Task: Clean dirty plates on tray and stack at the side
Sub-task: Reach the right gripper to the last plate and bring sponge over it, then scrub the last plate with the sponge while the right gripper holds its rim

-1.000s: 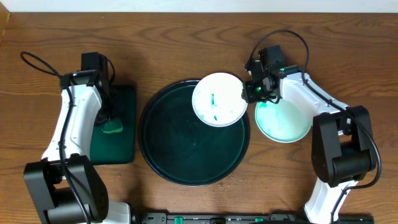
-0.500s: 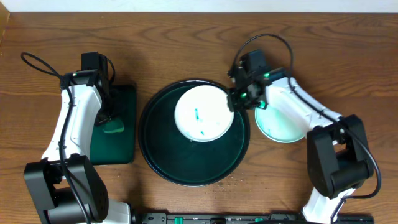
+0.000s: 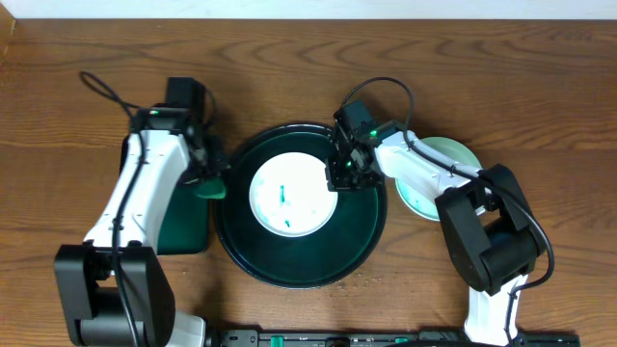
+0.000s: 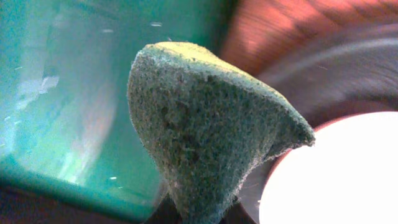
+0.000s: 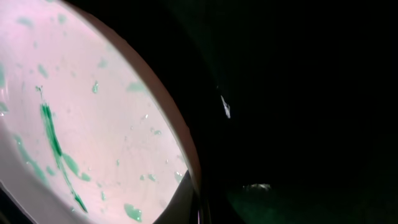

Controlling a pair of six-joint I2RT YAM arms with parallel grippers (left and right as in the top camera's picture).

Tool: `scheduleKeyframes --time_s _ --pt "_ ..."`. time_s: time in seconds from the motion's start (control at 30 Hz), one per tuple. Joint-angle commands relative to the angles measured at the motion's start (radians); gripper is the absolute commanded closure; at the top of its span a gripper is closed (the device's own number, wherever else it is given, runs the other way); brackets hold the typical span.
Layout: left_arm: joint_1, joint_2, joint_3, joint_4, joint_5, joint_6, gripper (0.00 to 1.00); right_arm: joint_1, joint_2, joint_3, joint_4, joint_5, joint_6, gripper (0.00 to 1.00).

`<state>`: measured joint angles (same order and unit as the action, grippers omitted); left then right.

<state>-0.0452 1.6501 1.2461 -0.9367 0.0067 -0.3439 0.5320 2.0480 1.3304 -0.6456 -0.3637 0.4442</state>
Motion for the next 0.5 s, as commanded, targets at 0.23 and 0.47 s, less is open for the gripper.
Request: scheduleKeyframes --time_s 0.23,0.47 --pt "-0.204 0.019 -0.034 0.080 0.013 -0.059 0.93 -0.015 0.017 0.005 0.002 0.004 0.042 0.99" --pt "-0.298 0.124 -0.071 0.132 0.012 -0.058 0.93 -0.015 0.017 0.005 0.003 0.004 0.041 0.99"
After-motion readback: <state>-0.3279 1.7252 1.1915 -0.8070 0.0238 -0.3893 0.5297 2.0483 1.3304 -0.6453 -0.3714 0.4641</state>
